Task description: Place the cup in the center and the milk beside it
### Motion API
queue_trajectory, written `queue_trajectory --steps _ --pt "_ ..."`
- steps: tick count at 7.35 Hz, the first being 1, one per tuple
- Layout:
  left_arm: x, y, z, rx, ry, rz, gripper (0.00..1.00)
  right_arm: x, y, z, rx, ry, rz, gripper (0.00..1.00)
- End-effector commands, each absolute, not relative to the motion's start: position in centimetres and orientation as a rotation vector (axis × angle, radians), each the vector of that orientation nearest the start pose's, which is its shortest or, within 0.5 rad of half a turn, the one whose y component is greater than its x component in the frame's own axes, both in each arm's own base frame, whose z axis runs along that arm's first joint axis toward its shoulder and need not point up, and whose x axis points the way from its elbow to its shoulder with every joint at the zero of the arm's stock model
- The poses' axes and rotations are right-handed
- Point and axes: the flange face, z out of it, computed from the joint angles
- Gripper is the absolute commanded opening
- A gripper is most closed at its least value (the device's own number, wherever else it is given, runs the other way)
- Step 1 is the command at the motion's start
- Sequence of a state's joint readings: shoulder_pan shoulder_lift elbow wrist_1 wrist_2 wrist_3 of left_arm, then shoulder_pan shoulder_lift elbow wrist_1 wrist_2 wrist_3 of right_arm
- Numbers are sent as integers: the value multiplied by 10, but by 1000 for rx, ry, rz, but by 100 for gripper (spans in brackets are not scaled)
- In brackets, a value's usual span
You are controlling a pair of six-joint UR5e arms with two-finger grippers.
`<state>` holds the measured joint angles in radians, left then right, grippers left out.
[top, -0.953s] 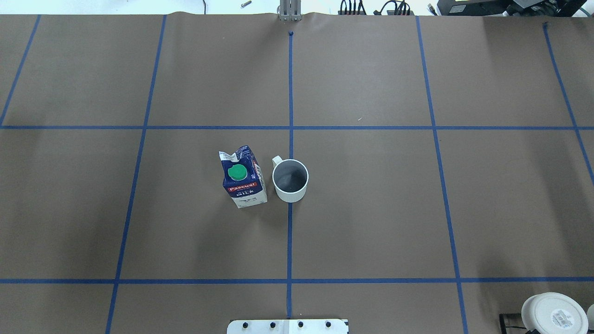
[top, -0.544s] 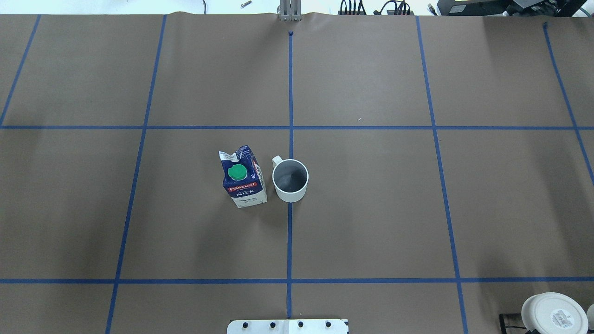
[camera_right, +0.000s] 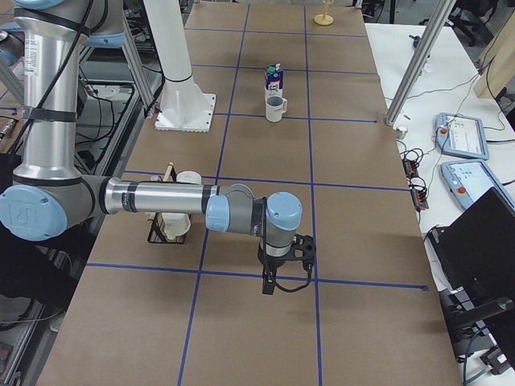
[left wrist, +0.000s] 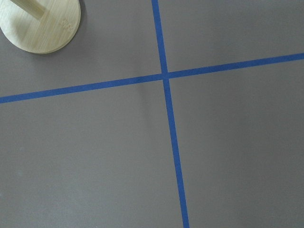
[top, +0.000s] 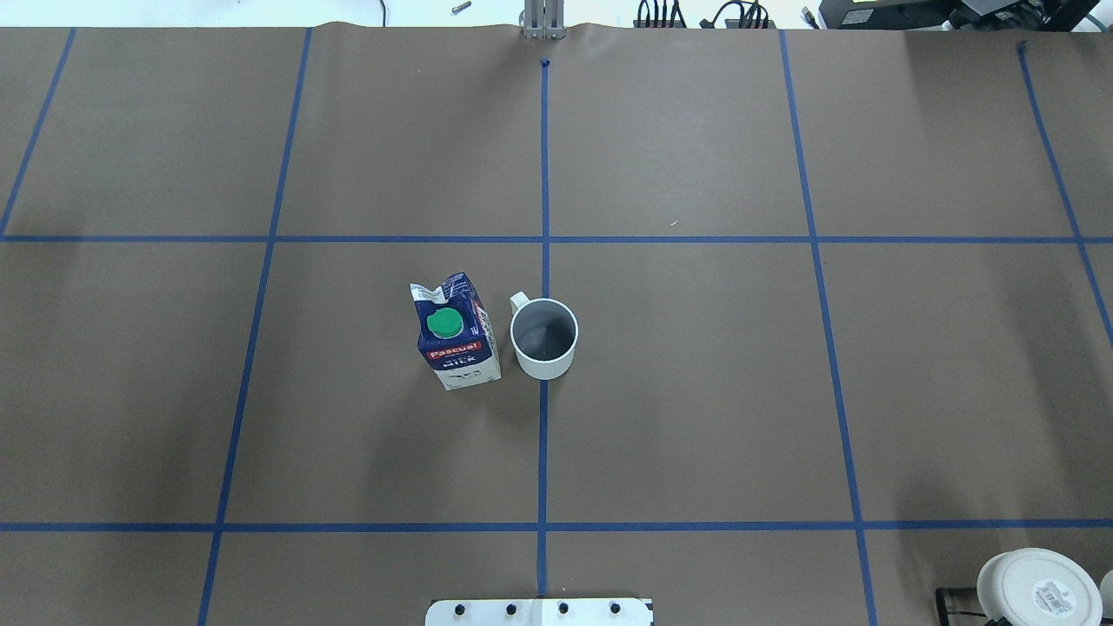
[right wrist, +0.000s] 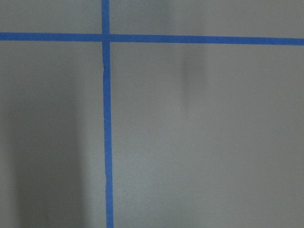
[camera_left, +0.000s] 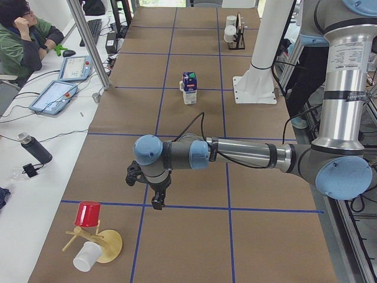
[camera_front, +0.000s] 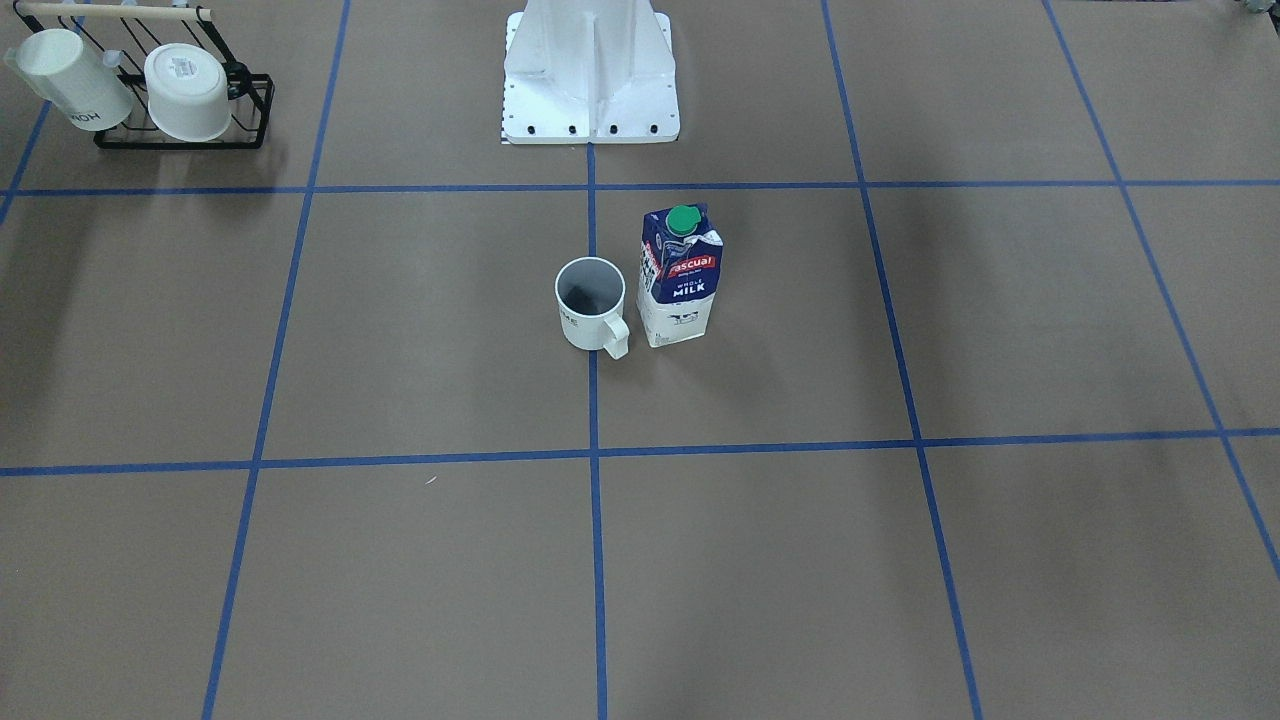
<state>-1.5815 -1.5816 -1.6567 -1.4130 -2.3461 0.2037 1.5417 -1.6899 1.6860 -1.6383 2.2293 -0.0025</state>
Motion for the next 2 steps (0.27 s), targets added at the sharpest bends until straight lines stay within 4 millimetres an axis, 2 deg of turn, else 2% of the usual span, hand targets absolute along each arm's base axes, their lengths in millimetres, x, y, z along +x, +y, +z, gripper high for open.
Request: queue_trajectory --steps 1,2 --pt "-71 -490 616 43 740 168 98 60 -437 673 -80 -657 -7 100" --pt "-71 -490 616 43 740 168 98 60 -437 673 -80 -658 -7 100"
